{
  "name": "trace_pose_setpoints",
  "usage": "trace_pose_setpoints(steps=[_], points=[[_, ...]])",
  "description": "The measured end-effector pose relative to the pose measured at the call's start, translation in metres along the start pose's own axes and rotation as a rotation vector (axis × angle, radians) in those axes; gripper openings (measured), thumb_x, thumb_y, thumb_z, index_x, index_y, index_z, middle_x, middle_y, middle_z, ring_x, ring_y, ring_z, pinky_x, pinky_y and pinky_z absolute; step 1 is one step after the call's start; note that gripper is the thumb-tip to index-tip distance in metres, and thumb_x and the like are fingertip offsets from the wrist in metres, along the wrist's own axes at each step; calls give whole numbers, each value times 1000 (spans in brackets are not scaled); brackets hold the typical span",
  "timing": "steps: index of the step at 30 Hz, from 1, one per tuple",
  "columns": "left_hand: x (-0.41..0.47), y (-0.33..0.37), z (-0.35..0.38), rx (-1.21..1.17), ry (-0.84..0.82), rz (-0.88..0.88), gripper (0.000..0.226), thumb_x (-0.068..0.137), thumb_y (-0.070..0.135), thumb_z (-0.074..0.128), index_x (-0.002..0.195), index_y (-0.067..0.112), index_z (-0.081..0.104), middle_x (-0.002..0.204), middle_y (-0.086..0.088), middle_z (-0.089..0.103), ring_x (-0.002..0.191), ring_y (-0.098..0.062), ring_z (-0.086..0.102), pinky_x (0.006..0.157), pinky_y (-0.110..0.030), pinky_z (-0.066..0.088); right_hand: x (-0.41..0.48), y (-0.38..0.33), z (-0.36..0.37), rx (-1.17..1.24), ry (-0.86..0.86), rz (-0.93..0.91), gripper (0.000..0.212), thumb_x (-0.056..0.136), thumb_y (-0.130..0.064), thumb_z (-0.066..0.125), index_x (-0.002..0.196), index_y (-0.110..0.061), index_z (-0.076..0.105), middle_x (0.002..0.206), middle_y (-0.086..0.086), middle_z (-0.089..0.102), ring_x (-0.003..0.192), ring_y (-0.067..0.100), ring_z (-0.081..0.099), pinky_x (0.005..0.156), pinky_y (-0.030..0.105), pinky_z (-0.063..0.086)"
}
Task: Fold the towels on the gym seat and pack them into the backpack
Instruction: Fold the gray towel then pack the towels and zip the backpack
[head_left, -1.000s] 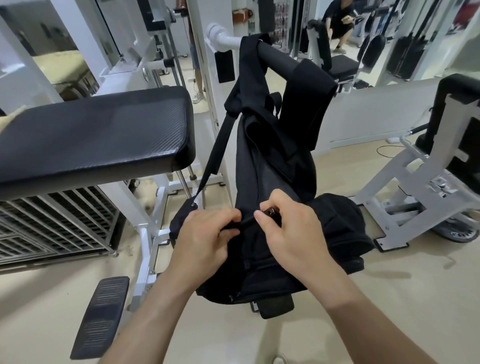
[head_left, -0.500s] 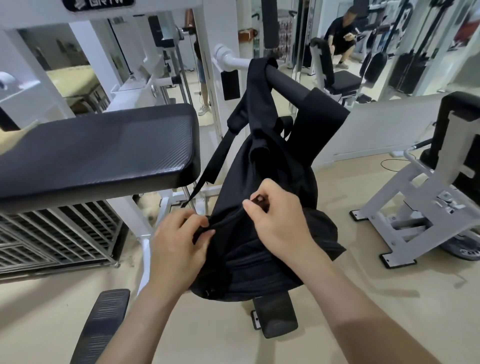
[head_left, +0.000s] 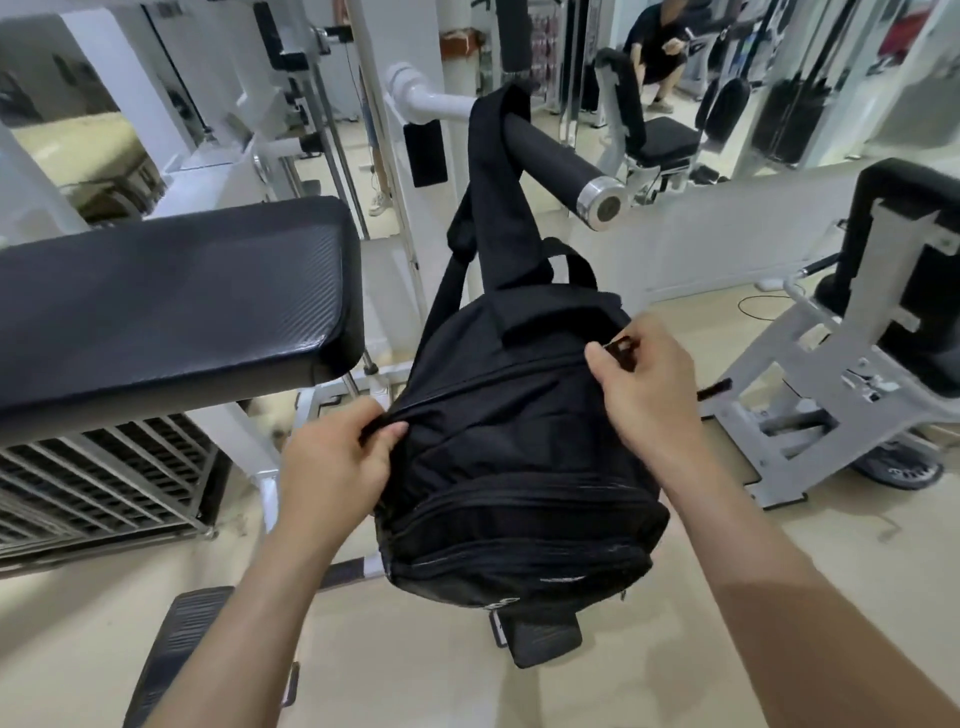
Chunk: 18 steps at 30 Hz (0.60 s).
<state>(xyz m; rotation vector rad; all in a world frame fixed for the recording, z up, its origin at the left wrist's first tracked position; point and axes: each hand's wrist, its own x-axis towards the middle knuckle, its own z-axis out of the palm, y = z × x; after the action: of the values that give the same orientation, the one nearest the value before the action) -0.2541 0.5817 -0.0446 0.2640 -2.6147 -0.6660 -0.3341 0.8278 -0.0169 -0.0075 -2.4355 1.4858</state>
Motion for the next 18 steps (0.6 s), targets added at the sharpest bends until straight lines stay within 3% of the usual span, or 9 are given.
trace_pose_setpoints(steps=[2,4,6,8,11,14,18], points=[[8,-3,2,37,-70,-66,15,87,20,65,75,17,57,61,3,60,66,-23,58,59,-34,42,-3,4,4,45,-26,-3,20,88,-21,63,75,-15,49,69,-5,52,70,17,49,65,31,35],[10,5,1,-14,-50,-48,10,86,13,64,89,23,61,84,8,65,84,-20,61,72,-36,48,-11,0,11,109,-22,-20,21,87,-21,64,76,-11,50,67,-4,52,67,14,49,64,30,38],[11,22,5,-96,29,166,29,83,10,68,109,20,63,107,9,60,102,-14,56,92,-33,47,-18,-8,19,156,-60,-47,21,86,-21,65,74,-11,50,65,-6,53,63,10,50,62,27,41],[16,48,17,-91,-1,408,40,81,19,68,120,15,62,119,1,58,111,-16,52,99,-24,40,-28,-17,30,172,-138,-107,20,87,-18,66,74,-10,52,64,-3,56,61,11,52,60,24,43],[32,78,32,-53,-82,474,37,80,30,55,112,15,66,110,3,66,101,-14,58,83,-21,43,-31,-20,39,164,-179,-147,19,88,-16,65,75,-11,52,65,1,58,62,16,55,59,32,48],[46,74,43,9,-61,533,22,78,19,58,96,12,69,89,1,70,79,-19,63,66,-26,46,-23,-13,37,107,-162,-173,20,89,-18,64,75,-12,52,67,1,58,62,17,54,59,36,49],[58,80,56,17,5,644,25,79,12,45,89,5,68,75,-6,66,70,-16,54,62,-19,27,-16,-13,35,93,-122,-201,21,89,-17,64,74,-13,50,67,0,56,63,15,51,60,34,47]])
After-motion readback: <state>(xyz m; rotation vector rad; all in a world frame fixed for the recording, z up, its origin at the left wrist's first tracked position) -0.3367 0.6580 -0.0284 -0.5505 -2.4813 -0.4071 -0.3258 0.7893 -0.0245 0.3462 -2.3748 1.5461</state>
